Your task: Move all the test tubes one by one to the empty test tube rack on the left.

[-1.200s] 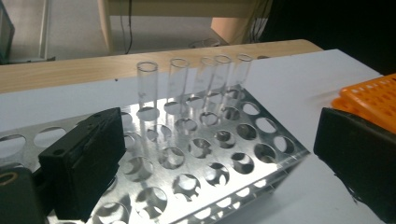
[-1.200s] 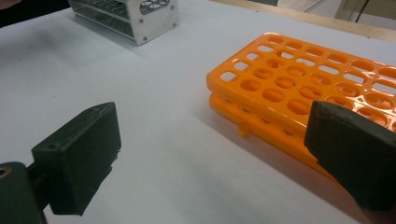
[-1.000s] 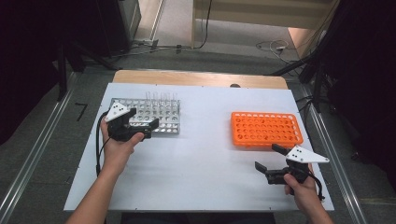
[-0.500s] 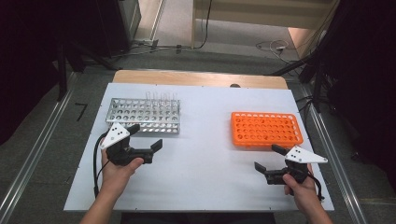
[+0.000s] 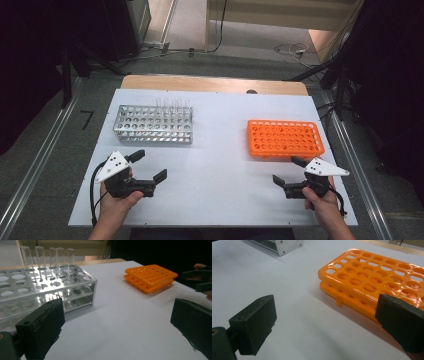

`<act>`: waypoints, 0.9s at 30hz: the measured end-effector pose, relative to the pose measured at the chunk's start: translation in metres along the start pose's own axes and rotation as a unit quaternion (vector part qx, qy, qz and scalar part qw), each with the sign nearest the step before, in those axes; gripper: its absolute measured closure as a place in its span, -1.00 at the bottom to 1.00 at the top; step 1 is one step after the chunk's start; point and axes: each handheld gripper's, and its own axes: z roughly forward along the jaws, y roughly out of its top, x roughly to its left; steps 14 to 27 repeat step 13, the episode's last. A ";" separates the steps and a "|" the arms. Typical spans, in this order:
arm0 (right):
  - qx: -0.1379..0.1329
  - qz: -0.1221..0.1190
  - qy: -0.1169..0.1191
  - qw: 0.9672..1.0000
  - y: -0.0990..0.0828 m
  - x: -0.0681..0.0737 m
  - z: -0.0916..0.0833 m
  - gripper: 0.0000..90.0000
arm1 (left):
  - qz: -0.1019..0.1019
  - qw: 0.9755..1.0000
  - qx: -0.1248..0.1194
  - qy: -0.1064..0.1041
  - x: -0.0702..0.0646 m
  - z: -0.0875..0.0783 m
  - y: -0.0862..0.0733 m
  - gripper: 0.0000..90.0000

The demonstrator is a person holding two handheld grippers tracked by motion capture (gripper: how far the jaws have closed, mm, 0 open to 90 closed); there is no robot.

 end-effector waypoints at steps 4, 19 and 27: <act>0.009 0.009 -0.010 1.000 -0.007 -0.007 0.002 -0.95 | -0.003 1.000 -0.007 0.001 0.005 -0.001 -0.004 -1.00; 0.009 0.020 -0.015 1.000 -0.011 -0.014 0.003 -0.95 | -0.008 1.000 -0.002 0.018 0.016 -0.002 -0.010 -1.00; 0.009 0.020 -0.015 1.000 -0.011 -0.014 0.003 -0.95 | -0.008 1.000 -0.002 0.018 0.016 -0.002 -0.010 -1.00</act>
